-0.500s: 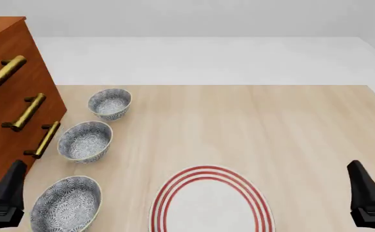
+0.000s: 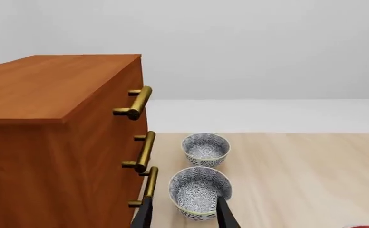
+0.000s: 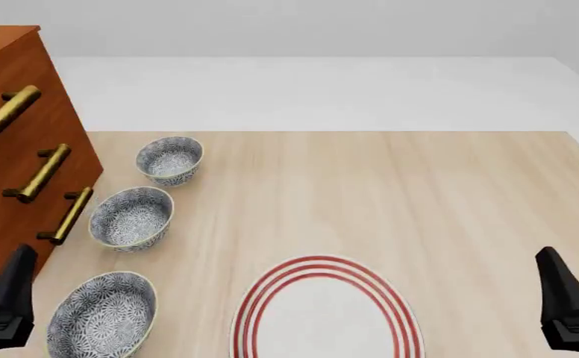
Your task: Open the top drawer of the cabinet.
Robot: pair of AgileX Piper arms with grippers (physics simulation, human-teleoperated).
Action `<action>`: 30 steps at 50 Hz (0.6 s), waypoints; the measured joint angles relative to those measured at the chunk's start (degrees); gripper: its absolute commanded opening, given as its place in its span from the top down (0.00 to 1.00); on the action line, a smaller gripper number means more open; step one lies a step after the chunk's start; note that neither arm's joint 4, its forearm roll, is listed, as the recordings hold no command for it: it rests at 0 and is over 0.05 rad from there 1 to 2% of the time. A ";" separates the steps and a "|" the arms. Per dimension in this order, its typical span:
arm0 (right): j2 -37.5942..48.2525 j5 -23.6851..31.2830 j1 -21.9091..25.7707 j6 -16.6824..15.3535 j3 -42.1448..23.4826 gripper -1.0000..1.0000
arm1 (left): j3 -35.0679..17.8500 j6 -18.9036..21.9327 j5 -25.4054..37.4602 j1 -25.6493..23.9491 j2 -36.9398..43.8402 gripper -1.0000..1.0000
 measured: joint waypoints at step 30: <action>0.02 -0.01 0.00 0.00 -0.01 0.00 | -6.08 18.46 -0.34 1.16 -0.39 0.00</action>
